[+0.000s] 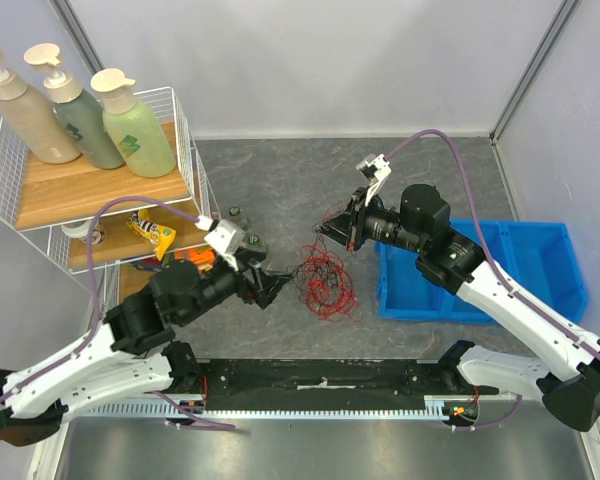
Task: Untangle the cables
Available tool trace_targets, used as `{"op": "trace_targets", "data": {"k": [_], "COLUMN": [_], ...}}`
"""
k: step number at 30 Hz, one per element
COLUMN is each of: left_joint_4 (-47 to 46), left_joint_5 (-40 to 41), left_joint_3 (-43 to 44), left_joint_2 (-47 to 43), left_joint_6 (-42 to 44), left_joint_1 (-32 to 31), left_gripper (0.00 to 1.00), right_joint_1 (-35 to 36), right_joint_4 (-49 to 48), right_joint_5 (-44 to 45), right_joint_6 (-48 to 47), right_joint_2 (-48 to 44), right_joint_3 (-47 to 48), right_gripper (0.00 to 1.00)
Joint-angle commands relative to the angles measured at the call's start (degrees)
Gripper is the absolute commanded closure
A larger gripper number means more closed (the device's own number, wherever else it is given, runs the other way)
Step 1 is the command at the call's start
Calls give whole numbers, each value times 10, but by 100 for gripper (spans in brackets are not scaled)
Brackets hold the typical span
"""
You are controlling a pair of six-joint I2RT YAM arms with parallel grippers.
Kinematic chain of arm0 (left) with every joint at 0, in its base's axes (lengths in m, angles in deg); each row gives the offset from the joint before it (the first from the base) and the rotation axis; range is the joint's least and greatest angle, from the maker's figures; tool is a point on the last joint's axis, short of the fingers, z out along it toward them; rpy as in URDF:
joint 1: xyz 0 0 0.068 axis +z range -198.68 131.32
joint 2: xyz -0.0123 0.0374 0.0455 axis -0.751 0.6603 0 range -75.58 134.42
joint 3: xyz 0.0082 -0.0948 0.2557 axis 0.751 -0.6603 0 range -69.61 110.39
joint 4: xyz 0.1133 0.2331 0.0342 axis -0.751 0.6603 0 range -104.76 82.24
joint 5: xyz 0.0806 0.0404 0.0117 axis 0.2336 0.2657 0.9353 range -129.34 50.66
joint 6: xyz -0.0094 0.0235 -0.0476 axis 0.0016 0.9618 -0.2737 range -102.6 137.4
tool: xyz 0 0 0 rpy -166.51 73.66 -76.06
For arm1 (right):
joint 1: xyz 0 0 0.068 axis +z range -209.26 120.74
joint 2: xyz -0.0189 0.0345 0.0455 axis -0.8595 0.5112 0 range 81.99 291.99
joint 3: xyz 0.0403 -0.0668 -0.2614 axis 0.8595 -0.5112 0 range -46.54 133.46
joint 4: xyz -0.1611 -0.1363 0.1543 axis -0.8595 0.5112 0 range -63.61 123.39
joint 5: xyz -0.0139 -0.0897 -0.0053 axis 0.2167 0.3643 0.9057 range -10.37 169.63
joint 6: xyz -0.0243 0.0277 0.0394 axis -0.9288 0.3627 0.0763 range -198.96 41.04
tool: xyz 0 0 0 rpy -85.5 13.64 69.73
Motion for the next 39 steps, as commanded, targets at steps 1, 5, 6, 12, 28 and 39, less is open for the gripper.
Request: {"op": "trace_targets", "data": {"k": [1, 5, 6, 12, 28, 39], "left_joint_4": [-61, -52, -52, -81, -135, -127], "left_joint_5": [15, 71, 77, 28, 54, 68], "left_joint_3": [14, 55, 61, 51, -63, -180], "left_joint_2": [92, 193, 211, 253, 303, 214], "left_joint_6": [-24, -29, -36, -71, -101, -153], "left_joint_1": [1, 4, 10, 38, 67, 68], "left_gripper": [16, 25, 26, 50, 98, 98], "right_joint_1": [1, 1, 1, 1, 1, -5], "right_joint_4": [-6, -12, -13, -15, 45, 113], "right_joint_5": [-41, -56, -58, -56, 28, 115], "right_joint_6": [11, 19, 21, 24, -2, -68], "right_joint_2": [-13, -24, -28, -51, -3, 134], "right_joint_3": [24, 15, 13, 11, 275, 575], "right_gripper": [100, 100, 100, 100, 100, 100]}}
